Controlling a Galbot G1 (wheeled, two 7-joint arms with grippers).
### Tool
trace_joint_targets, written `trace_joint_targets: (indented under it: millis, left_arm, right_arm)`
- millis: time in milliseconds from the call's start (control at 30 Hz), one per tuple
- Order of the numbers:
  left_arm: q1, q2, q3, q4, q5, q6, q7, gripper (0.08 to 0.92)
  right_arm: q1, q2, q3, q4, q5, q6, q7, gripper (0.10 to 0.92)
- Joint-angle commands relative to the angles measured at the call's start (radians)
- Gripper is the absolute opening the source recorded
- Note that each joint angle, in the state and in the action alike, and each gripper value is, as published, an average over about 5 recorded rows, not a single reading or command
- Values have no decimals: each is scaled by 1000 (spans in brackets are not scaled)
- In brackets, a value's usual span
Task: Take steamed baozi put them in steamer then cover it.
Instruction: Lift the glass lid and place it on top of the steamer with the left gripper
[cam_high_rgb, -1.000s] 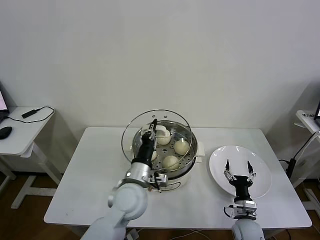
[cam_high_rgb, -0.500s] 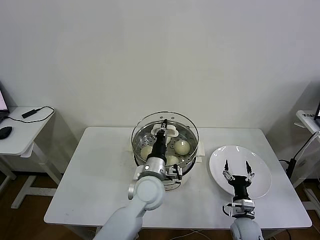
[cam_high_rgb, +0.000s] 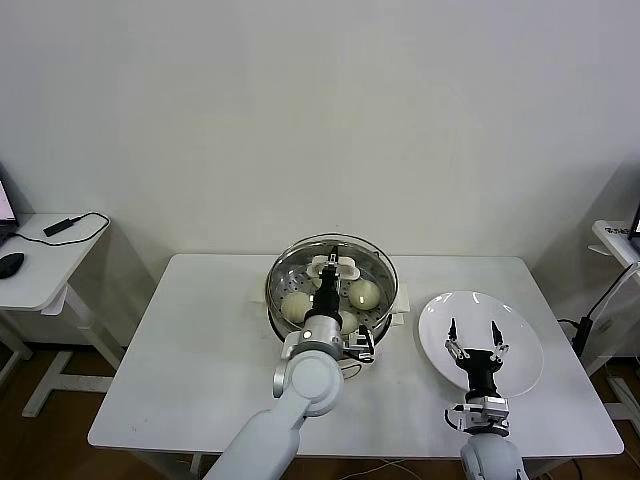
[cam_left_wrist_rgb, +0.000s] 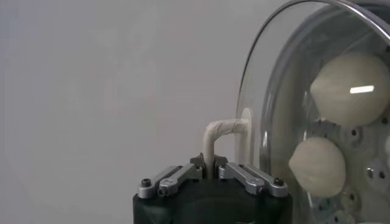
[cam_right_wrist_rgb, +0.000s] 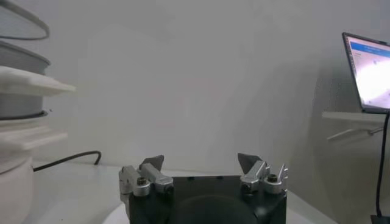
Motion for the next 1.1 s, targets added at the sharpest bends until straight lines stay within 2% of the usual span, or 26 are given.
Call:
trace_joint_targets:
  millis: [33, 1100]
  left_arm:
    - [3, -19, -5, 31, 24, 0, 9, 197]
    - [25, -38, -36, 57, 56, -27, 7, 197]
  right_arm:
    - [1, 0, 2, -2, 0, 1, 0, 823]
    - [7, -1, 4, -13, -3, 8, 0, 823]
